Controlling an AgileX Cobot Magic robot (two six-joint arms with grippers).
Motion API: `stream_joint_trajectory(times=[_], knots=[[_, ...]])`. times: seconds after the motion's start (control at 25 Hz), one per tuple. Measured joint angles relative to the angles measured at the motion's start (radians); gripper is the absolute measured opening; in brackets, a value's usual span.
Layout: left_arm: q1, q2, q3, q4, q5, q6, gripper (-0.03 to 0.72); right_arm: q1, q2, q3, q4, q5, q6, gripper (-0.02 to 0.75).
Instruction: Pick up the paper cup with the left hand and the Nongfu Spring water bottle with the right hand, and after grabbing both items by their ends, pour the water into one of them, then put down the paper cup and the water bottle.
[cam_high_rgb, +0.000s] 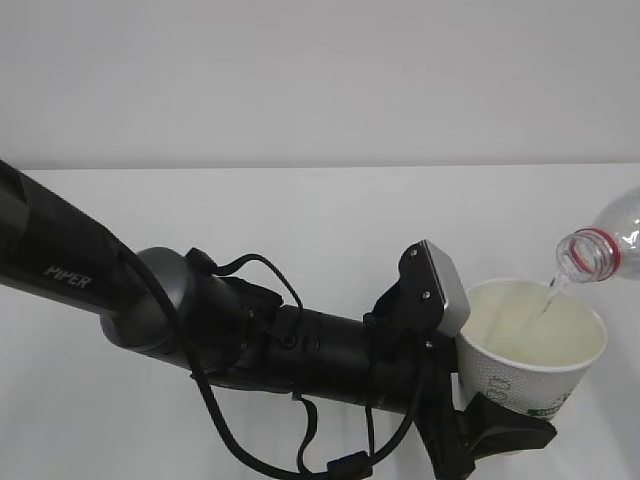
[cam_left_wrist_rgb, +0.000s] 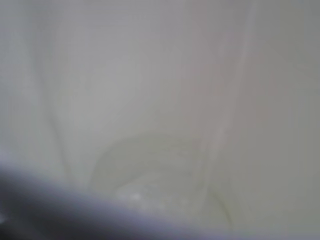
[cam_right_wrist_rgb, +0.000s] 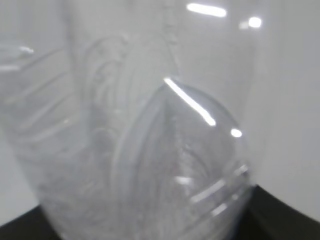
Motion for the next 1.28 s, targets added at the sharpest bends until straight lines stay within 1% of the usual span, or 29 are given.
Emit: stream_joint_trajectory(times=[1.28], knots=[[0.000,0.000,0.000,0.000,0.005,0.000,0.516,0.000,-0.002,0.000,0.002,0.000,-0.013,0.446]])
